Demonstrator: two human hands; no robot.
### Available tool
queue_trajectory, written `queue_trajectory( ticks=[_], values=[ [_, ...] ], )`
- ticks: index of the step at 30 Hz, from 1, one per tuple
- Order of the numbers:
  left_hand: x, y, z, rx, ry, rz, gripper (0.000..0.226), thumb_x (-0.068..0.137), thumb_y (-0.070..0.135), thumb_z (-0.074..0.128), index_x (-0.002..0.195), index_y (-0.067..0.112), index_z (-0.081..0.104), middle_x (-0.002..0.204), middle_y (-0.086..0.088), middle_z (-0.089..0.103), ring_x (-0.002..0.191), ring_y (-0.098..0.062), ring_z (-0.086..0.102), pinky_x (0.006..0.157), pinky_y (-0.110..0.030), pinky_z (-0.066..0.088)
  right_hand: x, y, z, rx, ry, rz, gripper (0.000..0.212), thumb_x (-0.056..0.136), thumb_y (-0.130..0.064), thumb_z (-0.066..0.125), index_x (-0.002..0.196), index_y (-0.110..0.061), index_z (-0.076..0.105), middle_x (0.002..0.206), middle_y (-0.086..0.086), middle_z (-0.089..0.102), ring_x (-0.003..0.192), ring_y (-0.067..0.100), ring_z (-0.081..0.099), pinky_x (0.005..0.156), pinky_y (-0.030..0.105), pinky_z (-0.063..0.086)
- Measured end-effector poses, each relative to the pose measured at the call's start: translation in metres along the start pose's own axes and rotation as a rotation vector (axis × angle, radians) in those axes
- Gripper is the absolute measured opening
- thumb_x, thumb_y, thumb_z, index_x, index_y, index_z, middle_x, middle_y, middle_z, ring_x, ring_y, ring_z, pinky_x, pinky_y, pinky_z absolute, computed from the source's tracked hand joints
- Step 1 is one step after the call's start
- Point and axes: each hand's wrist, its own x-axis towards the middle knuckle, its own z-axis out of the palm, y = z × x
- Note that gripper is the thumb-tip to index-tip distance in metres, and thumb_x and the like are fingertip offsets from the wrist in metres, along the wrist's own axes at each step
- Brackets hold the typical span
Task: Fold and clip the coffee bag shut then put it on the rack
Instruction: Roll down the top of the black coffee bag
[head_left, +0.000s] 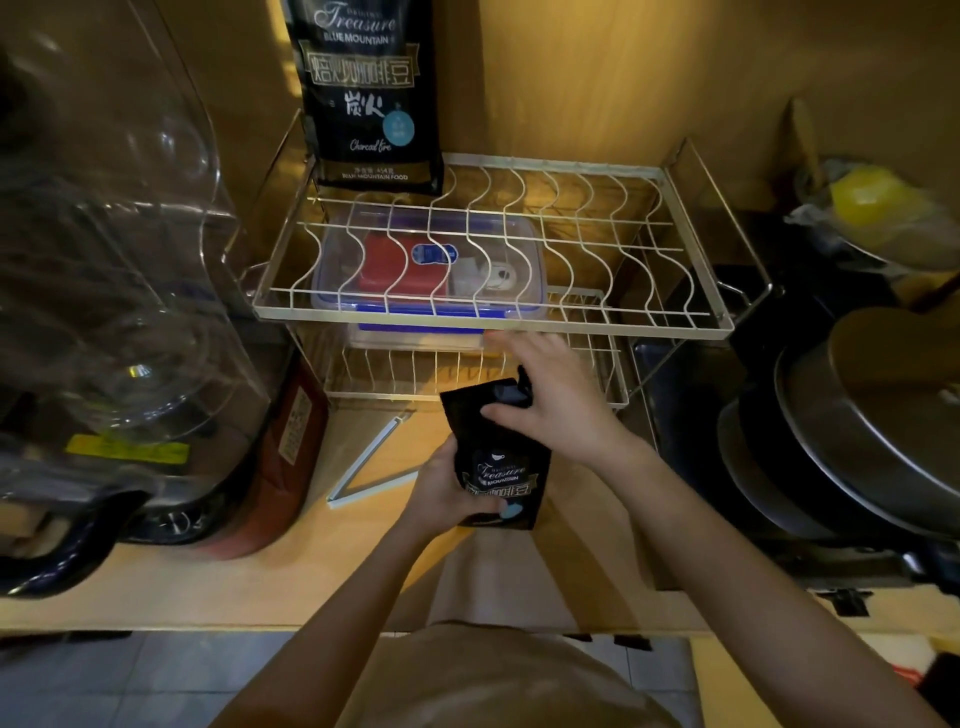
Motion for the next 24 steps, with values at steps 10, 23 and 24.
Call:
queue_trajectory(
  ticks=[10,23,24],
  values=[
    [0.006,0.002,0.01,0.174,-0.068,-0.015,0.097,0.044,0.047,0.078,0.127,0.023,0.035,0.117,-0.004,0.059,0.109,-0.022,0.053,0.091,-0.048,0.047,0.021,0.0,0.015,-0.261,-0.293,-0.049,0.02,0.088,-0.024,0.053,0.095,-0.011,0.066,0.096,0.012,0.069,0.091,0.027,0.061,0.079,0.044,0.051],
    [0.002,-0.012,0.003,0.013,0.108,-0.1,0.028,0.084,0.01,0.057,0.112,0.007,0.061,0.113,-0.013,0.067,0.102,-0.015,0.059,0.087,-0.021,0.045,-0.006,0.028,-0.009,0.057,-0.189,0.004,0.014,0.085,-0.016,0.06,0.095,-0.012,0.069,0.098,0.006,0.072,0.093,0.013,0.062,0.087,0.026,0.045],
    [0.002,-0.012,0.005,0.053,0.127,-0.065,0.027,0.084,0.011,0.057,0.11,0.007,0.062,0.11,-0.014,0.068,0.099,-0.015,0.06,0.083,-0.017,0.044,-0.007,0.028,-0.009,0.063,-0.181,0.001,0.014,0.084,-0.016,0.06,0.094,-0.011,0.069,0.098,0.006,0.072,0.093,0.012,0.062,0.086,0.025,0.045]
  ],
)
